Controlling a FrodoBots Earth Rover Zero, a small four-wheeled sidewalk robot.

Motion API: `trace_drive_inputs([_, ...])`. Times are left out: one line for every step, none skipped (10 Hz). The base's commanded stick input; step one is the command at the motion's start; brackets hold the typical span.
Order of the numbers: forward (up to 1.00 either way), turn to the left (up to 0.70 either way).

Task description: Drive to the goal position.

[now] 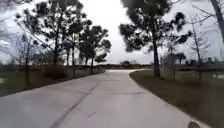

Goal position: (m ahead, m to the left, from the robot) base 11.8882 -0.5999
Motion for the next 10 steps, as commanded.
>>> trace_drive_inputs([0.85,0.0])
trace_drive_inputs([0.85,0.0])
trace_drive_inputs([0.85,0.0])
trace_drive_inputs([0.85,0.0])
trace_drive_inputs([0.85,0.0])
trace_drive_inputs([0.85,0.0])
trace_drive_inputs([0.85,0.0])
trace_drive_inputs([0.85,0.0])
trace_drive_inputs([0.85,0.0])
trace_drive_inputs([0.85,0.0])
